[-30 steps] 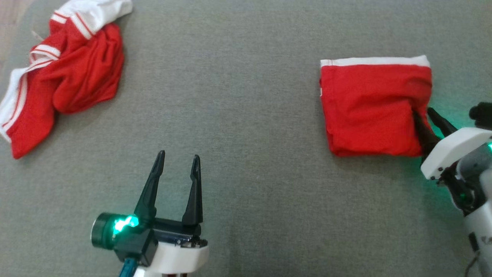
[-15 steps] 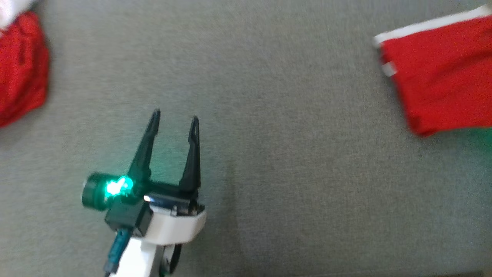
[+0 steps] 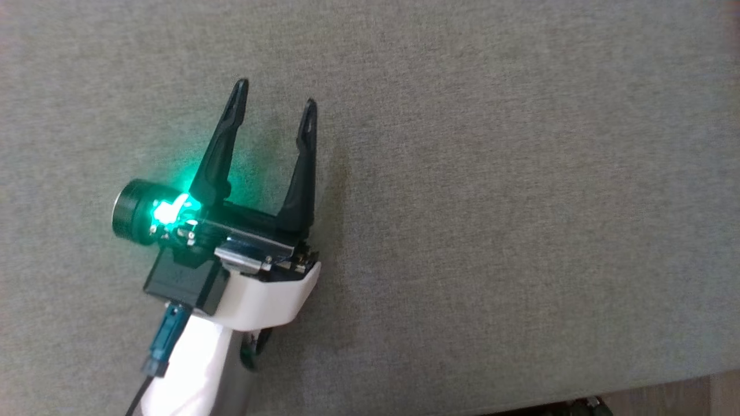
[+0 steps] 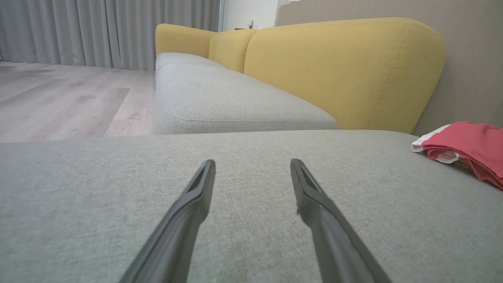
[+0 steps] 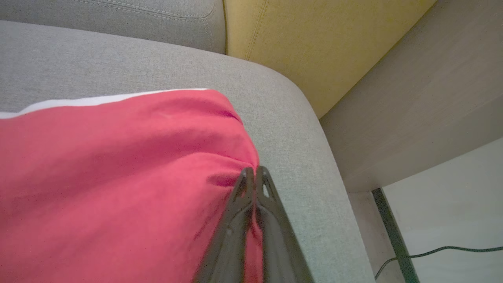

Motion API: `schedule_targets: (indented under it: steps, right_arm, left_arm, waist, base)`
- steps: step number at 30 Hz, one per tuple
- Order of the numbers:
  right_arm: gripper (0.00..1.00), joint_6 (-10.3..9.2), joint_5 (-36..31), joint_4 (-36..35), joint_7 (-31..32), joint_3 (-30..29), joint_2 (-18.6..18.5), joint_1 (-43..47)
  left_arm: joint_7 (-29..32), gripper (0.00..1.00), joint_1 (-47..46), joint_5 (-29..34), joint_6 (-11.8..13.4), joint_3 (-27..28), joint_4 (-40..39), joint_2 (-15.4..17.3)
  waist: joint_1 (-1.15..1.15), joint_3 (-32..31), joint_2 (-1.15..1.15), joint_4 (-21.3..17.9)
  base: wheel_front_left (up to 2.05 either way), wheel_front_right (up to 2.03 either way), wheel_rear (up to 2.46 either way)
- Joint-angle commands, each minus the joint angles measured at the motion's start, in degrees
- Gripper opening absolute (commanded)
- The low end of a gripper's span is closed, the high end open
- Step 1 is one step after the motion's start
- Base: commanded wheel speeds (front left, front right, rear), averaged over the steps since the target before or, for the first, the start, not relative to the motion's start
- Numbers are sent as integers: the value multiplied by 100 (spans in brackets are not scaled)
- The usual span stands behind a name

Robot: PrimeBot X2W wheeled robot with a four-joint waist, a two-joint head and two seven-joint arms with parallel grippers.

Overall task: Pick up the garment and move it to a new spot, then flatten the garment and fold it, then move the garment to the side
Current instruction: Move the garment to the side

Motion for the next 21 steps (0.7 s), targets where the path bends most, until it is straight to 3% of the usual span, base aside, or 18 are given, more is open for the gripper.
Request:
schedule_targets:
  steps: [1,9,10,11,16,21]
  right_arm:
    - [0,-4,-120,-197,31,-160,-172,293]
    - [0,-4,-1149,-839,457,-1232,224,714]
    - [39,-4,-1323,-922,467,-1341,266,749]
    - [100,-4,-1535,-1018,414,-1441,306,770]
    - [100,-4,-2305,-1340,80,-1574,763,728]
    - [100,-4,-2539,-1342,-377,-998,1544,592]
  left_arm:
    - [-18,100,2,-17,-23,122,-69,23]
    - [-18,100,-183,-120,-2,24,-3,23]
    - [-18,100,-203,-134,7,18,-2,23]
    - [-18,100,-220,-144,16,11,3,23]
    - [-18,100,-218,-186,81,-17,57,23]
    - [-18,100,-19,-228,166,29,127,23]
  waist:
    - [-1,138,0,-4]
    - [-1,230,0,139]
    - [-1,223,0,168]
    - [-1,206,0,200]
    - [-1,-60,0,348]
    - [-1,-605,0,474]
  base:
    - [0,0,0]
    - [0,0,0]
    - [0,0,0]
    - [0,0,0]
    - [0,0,0]
    - [0,0,0]
